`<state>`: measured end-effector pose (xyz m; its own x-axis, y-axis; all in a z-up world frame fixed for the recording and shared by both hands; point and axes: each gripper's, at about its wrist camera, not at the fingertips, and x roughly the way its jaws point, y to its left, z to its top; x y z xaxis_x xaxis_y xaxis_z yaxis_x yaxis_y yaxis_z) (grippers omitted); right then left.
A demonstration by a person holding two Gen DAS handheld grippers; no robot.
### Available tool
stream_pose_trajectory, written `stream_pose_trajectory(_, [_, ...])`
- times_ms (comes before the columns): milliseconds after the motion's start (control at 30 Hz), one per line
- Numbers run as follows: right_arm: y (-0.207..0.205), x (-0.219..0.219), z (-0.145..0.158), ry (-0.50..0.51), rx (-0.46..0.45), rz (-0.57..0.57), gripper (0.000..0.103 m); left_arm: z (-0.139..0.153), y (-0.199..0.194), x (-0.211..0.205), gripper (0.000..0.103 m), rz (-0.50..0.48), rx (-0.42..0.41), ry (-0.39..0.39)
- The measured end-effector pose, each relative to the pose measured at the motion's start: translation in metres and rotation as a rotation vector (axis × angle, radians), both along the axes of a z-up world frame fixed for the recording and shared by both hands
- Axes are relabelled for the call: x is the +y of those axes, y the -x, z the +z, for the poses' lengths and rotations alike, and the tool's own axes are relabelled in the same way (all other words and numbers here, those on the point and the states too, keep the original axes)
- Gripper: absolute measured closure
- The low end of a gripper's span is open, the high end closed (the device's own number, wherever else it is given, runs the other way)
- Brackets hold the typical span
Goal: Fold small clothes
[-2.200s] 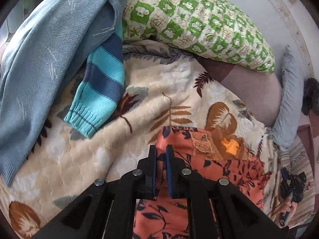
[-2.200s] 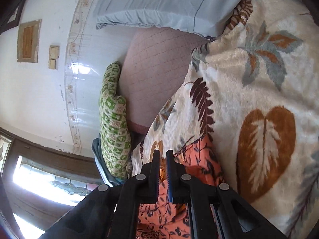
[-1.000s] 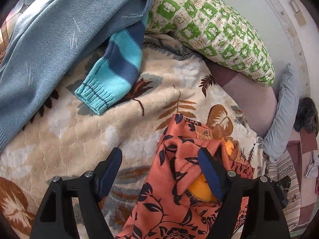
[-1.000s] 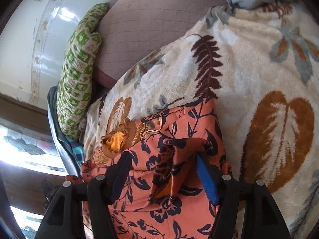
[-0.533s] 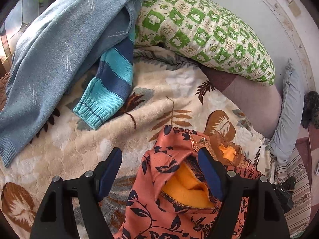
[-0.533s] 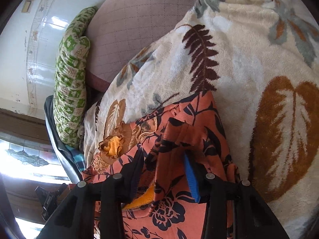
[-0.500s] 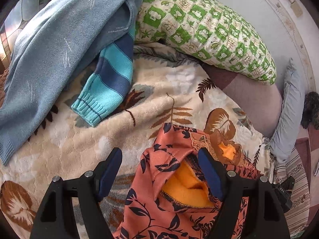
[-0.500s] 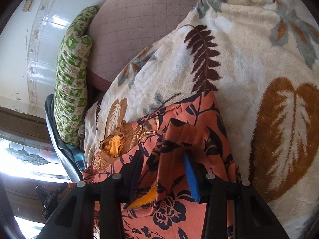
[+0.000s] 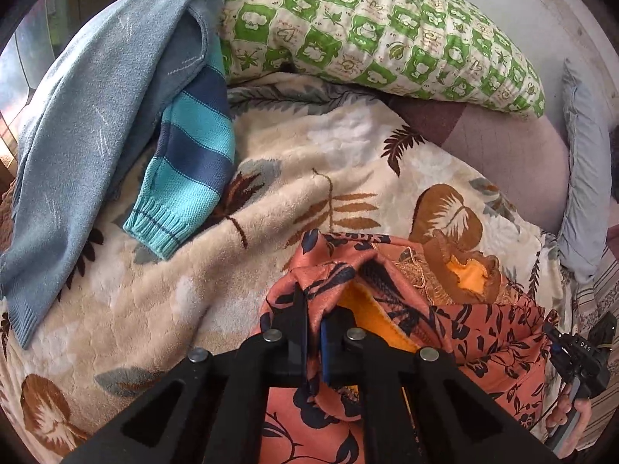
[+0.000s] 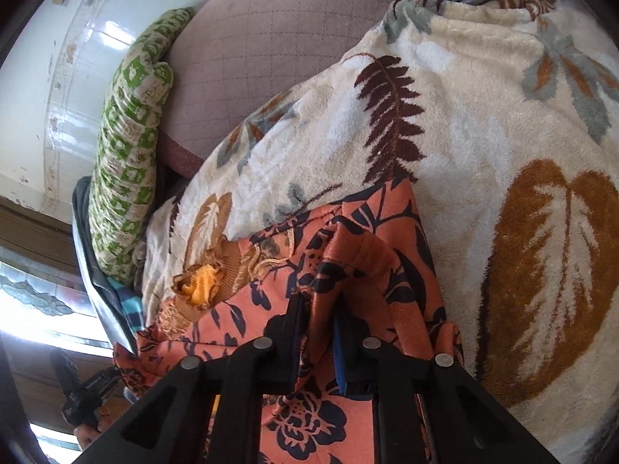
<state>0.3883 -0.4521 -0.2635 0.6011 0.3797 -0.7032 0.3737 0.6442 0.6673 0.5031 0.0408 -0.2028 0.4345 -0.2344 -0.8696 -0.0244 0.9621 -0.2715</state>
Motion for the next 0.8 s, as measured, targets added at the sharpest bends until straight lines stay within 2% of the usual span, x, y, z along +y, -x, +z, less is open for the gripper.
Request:
stream_pose_trajectory(133, [-0.001,-0.013,0.004,-0.072,-0.064,-0.05,0.089,0.01,-0.018,0.008,0.1,0.037,-0.005,0.057])
stream_pose_trajectory(267, [-0.004,-0.035,0.003,-0.107,-0.114,-0.136,0.089,0.01,-0.039,0.009,0.1,0.073,0.004,0.079])
stream_pose_trajectory(333, [-0.004,-0.05,-0.005,-0.174,-0.117,-0.19,0.089,0.001,-0.05,0.01,0.099,0.106,0.029,0.081])
stream_pose_trajectory(367, [-0.006,-0.058,-0.013,-0.228,-0.114,-0.21,0.085,-0.004,-0.055,0.009,0.099,0.118,0.043,0.073])
stream_pose_trajectory(433, [-0.008,-0.071,-0.031,-0.332,-0.087,-0.242,0.084,-0.014,-0.06,0.007,0.099,0.129,0.064,0.065])
stream_pose_trajectory(467, [-0.007,-0.077,-0.036,-0.351,-0.067,-0.257,0.083,-0.019,-0.06,0.007,0.097,0.138,0.07,0.061])
stream_pose_trajectory(533, [-0.002,-0.088,-0.037,-0.371,-0.077,-0.278,0.08,-0.025,-0.056,0.009,0.084,0.159,0.067,0.045])
stream_pose_trajectory(567, [0.001,-0.094,-0.034,-0.375,-0.094,-0.294,0.077,-0.024,-0.052,0.013,0.071,0.179,0.051,0.037])
stream_pose_trajectory(600, [0.006,-0.1,-0.029,-0.369,-0.115,-0.319,0.068,-0.023,-0.046,0.018,0.064,0.202,0.028,0.042])
stream_pose_trajectory(633, [0.012,-0.105,-0.023,-0.35,-0.142,-0.348,0.063,-0.02,-0.041,0.024,0.064,0.222,0.001,0.062])
stream_pose_trajectory(667, [0.017,-0.108,-0.015,-0.327,-0.175,-0.365,0.044,-0.016,-0.036,0.028,0.064,0.236,-0.022,0.084])
stream_pose_trajectory(700, [0.021,-0.109,-0.007,-0.302,-0.202,-0.369,0.037,-0.012,-0.03,0.03,0.063,0.239,-0.041,0.095])
stream_pose_trajectory(800, [0.02,-0.099,0.011,-0.271,-0.247,-0.289,0.037,0.001,-0.01,0.024,0.063,0.188,-0.104,0.067])
